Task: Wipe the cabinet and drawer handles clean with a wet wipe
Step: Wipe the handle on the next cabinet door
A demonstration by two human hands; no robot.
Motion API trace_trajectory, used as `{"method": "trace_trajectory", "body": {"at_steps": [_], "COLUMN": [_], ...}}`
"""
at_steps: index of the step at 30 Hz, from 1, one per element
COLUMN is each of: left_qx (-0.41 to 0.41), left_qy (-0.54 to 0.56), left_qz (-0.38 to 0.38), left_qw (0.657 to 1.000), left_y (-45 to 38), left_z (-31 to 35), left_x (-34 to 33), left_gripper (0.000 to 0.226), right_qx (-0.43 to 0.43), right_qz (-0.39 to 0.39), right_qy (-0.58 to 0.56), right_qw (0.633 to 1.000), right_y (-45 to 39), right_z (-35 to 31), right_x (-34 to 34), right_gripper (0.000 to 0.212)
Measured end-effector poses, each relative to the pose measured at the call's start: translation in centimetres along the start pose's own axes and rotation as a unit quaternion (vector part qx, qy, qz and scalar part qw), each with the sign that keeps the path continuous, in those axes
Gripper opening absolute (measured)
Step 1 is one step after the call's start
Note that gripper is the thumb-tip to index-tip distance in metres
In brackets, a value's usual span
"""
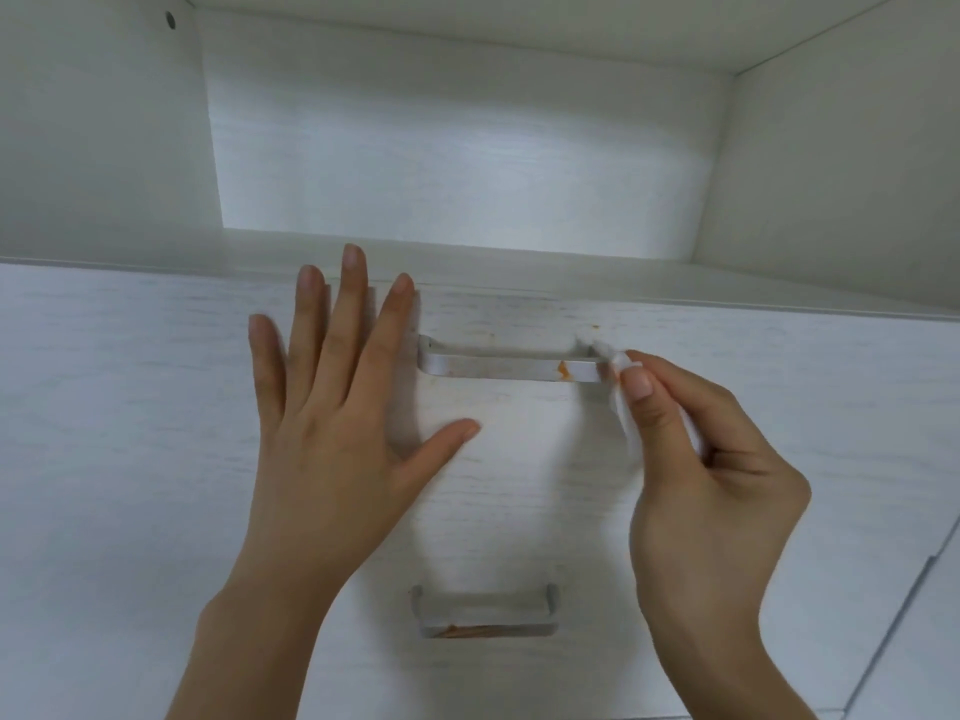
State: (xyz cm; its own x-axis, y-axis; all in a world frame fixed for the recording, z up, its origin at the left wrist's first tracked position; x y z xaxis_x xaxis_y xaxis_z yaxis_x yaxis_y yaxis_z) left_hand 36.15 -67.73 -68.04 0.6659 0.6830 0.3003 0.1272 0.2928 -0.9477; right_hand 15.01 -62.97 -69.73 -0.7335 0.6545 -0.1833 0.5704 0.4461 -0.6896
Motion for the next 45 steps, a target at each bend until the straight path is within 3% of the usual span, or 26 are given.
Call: {"method": "trace_trajectory", "body": {"at_steps": [3, 8, 16, 20, 23, 31, 35, 45], "left_qx": [-0.003, -0.005, -0.003, -0.002, 0.000, 0.005, 0.006, 0.009], "left_qy": [-0.001, -0.002, 0.012, 0.012, 0.015, 0.016, 0.014, 0.027], "left_qz": [0.004, 0.011, 0.008, 0.007, 0.006, 0.007, 0.006, 0.004], "left_qw": [1.000, 1.000, 1.000, 1.000, 1.000, 1.000, 1.000, 1.000], "left_y": [0.0, -0.1, -0.1, -0.1, -0.1, 0.0, 0.0, -0.1], "left_z": [0.0, 0.1, 0.1, 0.1, 0.1, 0.0, 0.0, 0.0], "left_x": [0.0, 0.1, 0.1, 0.1, 0.0, 0.0, -0.1, -0.2], "left_gripper": [0.090, 0.089, 0.088, 0.088, 0.089, 0.089, 0.089, 0.089], "right_qx": [0.010, 0.063, 0.189, 0.174, 0.209, 0.153, 0.191, 0.252], "right_qz": [0.014, -0.024, 0.036, 0.032, 0.050, 0.073, 0.049, 0.073], "right_qy": [0.016, 0.067, 0.119, 0.100, 0.119, 0.079, 0.091, 0.136], "right_qw": [1.000, 0.995, 0.974, 0.979, 0.969, 0.982, 0.976, 0.955], "right_y": [-0.7, -1.3, 0.4, 0.4, 0.8, 0.5, 0.8, 1.2], "right_z": [-0.1, -1.3, -2.8, -2.2, -2.6, -1.5, -2.3, -3.2], "right_x": [0.7, -1.1, 0.2, -0.8, -0.9, 0.5, -0.9, -1.0], "right_gripper": [0.011, 0.012, 0.019, 0.019, 0.022, 0.017, 0.023, 0.020]}}
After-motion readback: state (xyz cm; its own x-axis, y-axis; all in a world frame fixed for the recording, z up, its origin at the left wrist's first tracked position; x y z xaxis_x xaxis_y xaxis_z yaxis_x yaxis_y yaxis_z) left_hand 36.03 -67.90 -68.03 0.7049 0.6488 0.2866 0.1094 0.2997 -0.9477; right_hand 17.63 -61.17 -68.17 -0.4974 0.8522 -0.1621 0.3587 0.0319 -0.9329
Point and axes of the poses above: each hand's wrist, its own y-axis away from the middle knuckle, its own x-axis out of the back of the hand, z = x × y, the point moved 10 cm from there along -y, towards the middle knuckle, and after that the axes turned 15 degrees about y, right-handed, at the moved point
